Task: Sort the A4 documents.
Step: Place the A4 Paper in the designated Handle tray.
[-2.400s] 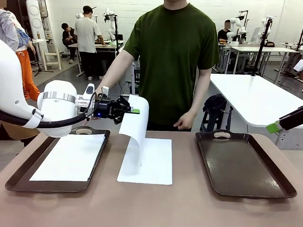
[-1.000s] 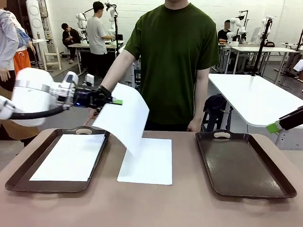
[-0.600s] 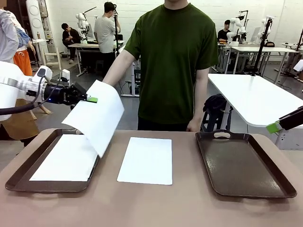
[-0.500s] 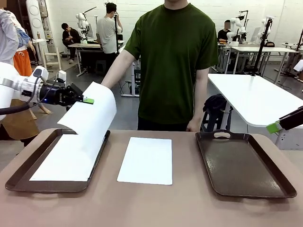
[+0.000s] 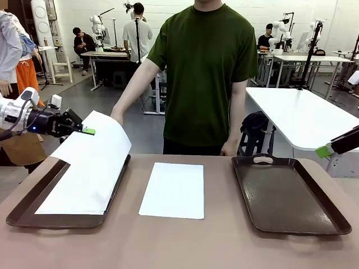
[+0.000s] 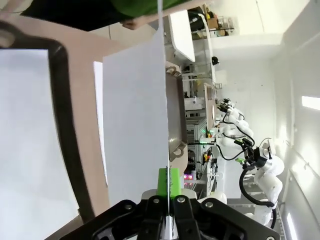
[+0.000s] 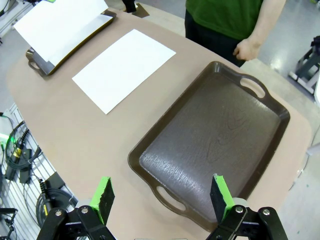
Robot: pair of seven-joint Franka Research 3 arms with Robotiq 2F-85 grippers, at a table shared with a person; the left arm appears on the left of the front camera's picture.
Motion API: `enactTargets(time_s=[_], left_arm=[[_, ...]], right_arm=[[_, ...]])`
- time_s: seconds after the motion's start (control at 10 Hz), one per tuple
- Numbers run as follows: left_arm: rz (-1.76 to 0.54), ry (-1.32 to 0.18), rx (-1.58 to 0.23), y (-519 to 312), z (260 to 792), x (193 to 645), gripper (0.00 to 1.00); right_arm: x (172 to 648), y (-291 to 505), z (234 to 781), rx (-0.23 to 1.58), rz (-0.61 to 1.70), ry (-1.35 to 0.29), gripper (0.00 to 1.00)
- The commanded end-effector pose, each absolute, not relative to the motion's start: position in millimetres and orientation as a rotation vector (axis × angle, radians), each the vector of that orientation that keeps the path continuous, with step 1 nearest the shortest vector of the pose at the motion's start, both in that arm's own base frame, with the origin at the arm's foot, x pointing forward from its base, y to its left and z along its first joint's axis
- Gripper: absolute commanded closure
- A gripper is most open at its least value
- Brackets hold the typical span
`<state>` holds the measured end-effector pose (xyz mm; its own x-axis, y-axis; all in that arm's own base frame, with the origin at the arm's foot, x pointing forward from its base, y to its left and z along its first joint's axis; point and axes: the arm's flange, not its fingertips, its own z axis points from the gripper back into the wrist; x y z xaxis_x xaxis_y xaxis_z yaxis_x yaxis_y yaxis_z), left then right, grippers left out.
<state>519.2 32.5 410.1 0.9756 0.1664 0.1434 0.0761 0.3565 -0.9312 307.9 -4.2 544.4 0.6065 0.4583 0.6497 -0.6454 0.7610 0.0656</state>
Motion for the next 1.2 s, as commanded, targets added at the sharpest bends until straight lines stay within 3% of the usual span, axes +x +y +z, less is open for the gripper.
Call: enactTargets(time_s=[0.0, 0.3, 0.5, 0.7, 0.8, 1.1], left_arm=[[0.075, -0.192, -1.169, 38.9, 386.8, 503.2, 0.99], [0.032, -0.145, -1.155, 26.6, 357.6, 486.4, 0.99], [-0.049, -0.124, -1.032, 37.9, 357.7, 487.6, 0.99], [-0.147, -0.194, -0.921, 69.4, 341.9, 497.8, 0.99], [-0.197, -0.114, -0.874, 52.8, 345.3, 504.6, 0.99], [-0.244, -0.182, -0.811, 67.0, 331.6, 529.7, 0.99]], right_arm=[[309.1, -3.8, 542.8, 0.330, 0.654, -0.657, 0.00], [309.1, -3.8, 542.8, 0.330, 0.654, -0.657, 0.00], [309.1, -3.8, 542.8, 0.330, 0.654, -0.657, 0.00], [309.1, -3.8, 542.8, 0.330, 0.654, -0.657, 0.00], [309.1, -3.8, 542.8, 0.330, 0.654, -0.657, 0.00], [309.1, -3.8, 542.8, 0.330, 0.654, -0.657, 0.00]])
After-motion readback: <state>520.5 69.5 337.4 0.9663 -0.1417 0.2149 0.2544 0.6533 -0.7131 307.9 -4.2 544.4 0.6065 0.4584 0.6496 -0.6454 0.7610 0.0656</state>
